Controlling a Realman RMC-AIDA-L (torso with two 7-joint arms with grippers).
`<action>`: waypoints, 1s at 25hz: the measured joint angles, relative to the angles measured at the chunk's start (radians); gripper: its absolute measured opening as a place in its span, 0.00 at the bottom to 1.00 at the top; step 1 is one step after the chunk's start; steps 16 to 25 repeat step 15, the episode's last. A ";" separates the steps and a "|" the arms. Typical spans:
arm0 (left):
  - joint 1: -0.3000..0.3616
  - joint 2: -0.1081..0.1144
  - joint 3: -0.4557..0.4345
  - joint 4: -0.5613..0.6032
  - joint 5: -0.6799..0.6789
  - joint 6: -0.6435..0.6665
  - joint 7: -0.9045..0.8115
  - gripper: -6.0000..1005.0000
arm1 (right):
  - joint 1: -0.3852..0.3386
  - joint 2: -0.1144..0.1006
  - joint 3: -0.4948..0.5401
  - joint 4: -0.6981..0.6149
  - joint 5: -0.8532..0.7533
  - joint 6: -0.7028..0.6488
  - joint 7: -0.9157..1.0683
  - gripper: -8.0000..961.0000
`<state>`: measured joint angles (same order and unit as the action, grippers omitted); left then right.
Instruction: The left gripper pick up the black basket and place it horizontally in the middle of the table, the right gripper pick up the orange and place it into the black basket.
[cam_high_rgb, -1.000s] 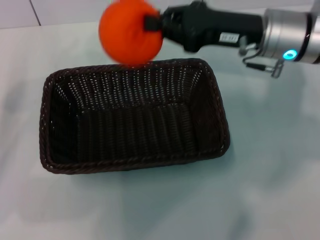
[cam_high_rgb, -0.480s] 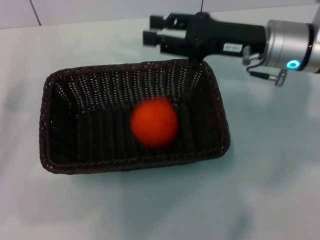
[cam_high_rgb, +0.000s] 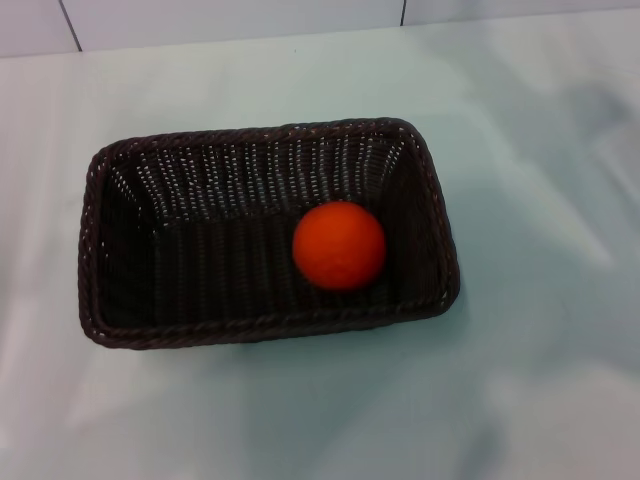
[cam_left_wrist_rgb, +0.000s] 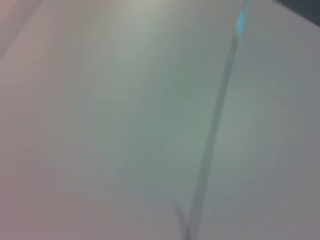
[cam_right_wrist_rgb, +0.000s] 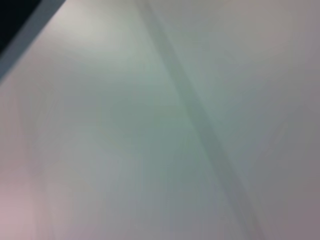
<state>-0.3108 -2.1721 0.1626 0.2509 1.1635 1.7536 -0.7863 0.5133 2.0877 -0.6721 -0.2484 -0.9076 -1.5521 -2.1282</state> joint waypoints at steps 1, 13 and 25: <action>-0.001 -0.001 -0.030 -0.036 -0.011 0.013 0.063 0.80 | -0.008 0.000 0.009 0.024 0.046 -0.001 -0.061 0.81; 0.031 0.000 -0.119 -0.071 -0.015 0.008 0.206 0.78 | -0.053 0.004 0.154 0.160 0.277 0.027 -0.415 0.81; 0.032 0.000 -0.122 -0.071 -0.015 0.007 0.206 0.78 | -0.052 0.004 0.171 0.161 0.278 0.037 -0.416 0.81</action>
